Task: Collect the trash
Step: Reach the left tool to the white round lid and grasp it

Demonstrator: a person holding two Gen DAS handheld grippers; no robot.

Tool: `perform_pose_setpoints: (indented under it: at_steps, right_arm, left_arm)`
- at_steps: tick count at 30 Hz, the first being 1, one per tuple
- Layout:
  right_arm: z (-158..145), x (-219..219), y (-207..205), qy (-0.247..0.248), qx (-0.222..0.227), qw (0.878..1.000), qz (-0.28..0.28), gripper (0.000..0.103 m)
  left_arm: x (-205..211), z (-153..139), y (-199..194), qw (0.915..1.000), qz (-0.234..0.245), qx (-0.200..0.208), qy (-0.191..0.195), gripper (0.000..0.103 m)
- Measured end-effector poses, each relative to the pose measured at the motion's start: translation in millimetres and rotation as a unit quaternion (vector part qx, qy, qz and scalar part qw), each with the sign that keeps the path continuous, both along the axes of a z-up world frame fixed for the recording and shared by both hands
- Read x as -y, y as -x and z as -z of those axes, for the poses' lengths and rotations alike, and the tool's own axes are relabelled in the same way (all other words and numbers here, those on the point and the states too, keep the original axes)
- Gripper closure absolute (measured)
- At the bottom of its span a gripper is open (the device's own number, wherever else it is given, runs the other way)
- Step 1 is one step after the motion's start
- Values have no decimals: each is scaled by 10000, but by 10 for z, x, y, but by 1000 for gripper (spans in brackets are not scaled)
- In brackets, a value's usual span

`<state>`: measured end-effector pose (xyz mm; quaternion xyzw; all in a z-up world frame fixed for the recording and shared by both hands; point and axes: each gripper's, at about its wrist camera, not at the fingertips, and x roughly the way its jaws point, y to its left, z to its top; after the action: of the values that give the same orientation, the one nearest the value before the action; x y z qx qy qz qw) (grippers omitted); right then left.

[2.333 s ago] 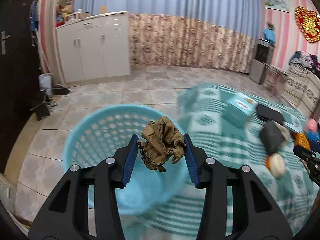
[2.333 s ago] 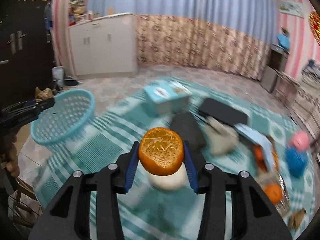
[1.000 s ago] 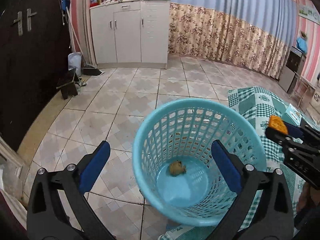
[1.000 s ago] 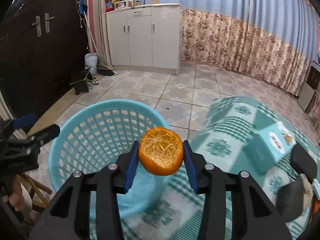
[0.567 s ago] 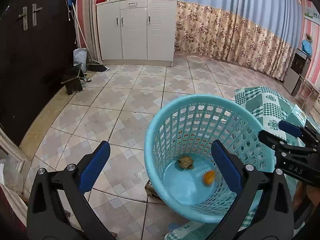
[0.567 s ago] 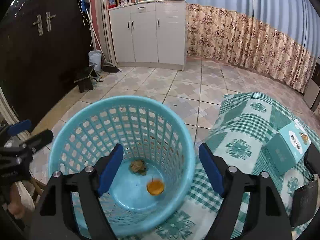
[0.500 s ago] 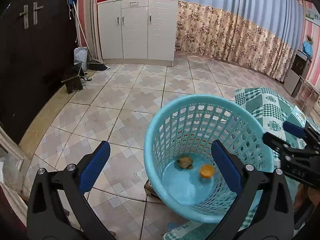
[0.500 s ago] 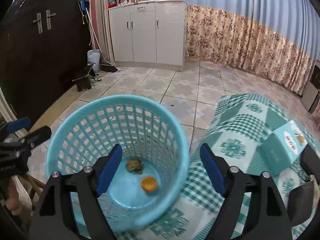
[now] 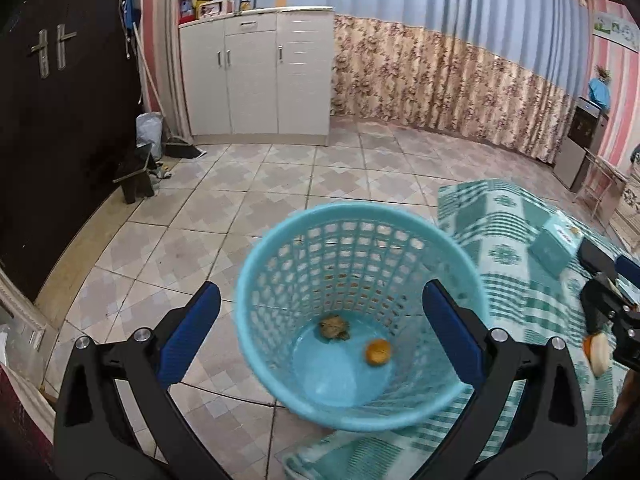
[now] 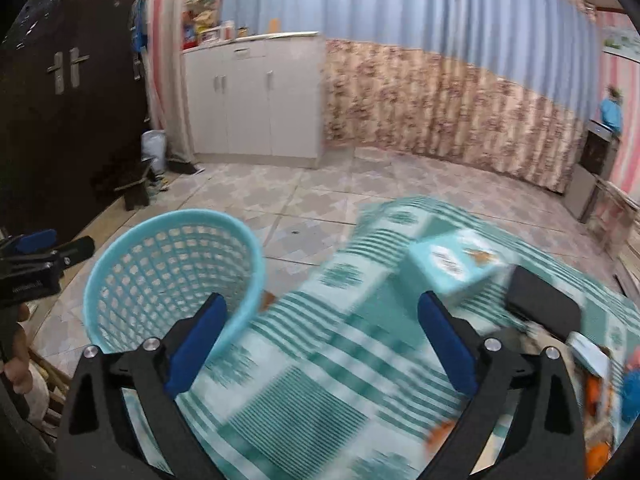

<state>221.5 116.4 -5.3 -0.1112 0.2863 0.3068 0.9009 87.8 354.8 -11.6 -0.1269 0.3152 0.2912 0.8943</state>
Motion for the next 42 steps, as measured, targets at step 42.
perform_pose_setpoints:
  at_steps: [42]
  right_arm:
    - [608,3442,117,-110,-578,9459,3191,8]
  left_arm:
    - [3131,816,-1311,9642,2472,-958,37,42]
